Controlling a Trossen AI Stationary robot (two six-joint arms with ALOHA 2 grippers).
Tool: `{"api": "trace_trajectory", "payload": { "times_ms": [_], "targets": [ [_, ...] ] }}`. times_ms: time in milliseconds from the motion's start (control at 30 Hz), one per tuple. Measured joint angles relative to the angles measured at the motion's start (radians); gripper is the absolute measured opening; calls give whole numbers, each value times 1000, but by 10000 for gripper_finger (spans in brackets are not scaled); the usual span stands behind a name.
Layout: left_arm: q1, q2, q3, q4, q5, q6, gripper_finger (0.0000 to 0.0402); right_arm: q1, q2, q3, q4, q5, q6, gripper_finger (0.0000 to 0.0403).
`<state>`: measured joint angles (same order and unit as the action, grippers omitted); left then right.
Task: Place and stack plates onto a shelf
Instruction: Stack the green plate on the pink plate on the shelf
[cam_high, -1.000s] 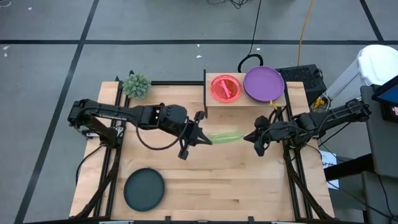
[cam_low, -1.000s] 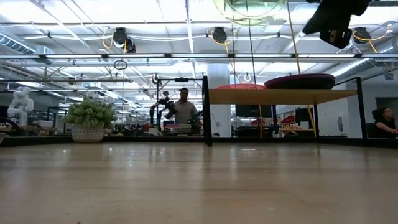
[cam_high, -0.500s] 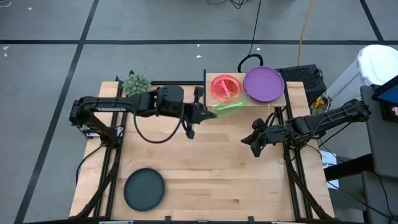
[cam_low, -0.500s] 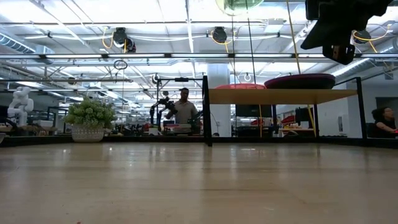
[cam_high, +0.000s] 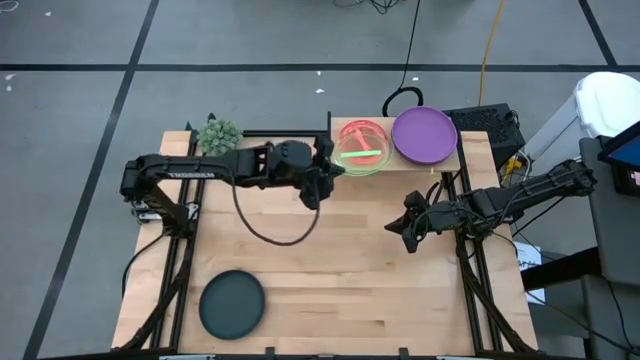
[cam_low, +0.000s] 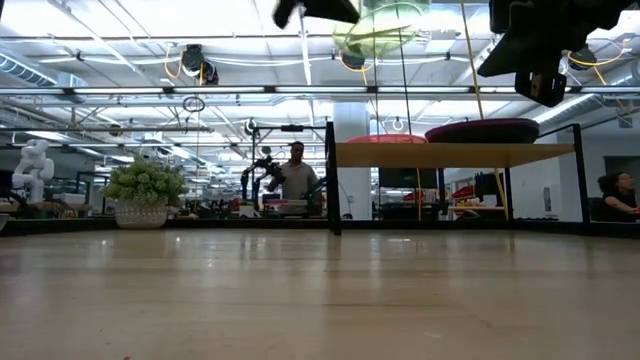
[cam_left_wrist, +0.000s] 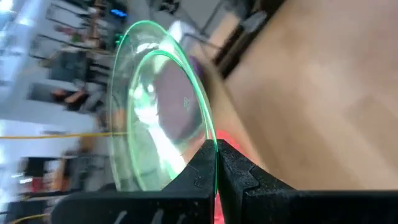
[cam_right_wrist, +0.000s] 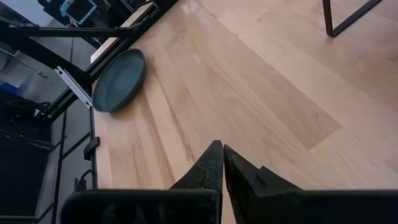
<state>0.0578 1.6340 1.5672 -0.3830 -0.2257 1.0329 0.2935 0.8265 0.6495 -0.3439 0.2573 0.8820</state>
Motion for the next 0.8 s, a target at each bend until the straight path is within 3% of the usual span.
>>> {"api": "trace_trajectory", "payload": {
  "times_ms": [333,800],
  "targets": [
    [0,87,4,99,-70,136,3,0,1,0,3,0,15,0],
    [63,173,0,162,-63,136,3,1,1,0,-5,0,14,0]
  ]
}}
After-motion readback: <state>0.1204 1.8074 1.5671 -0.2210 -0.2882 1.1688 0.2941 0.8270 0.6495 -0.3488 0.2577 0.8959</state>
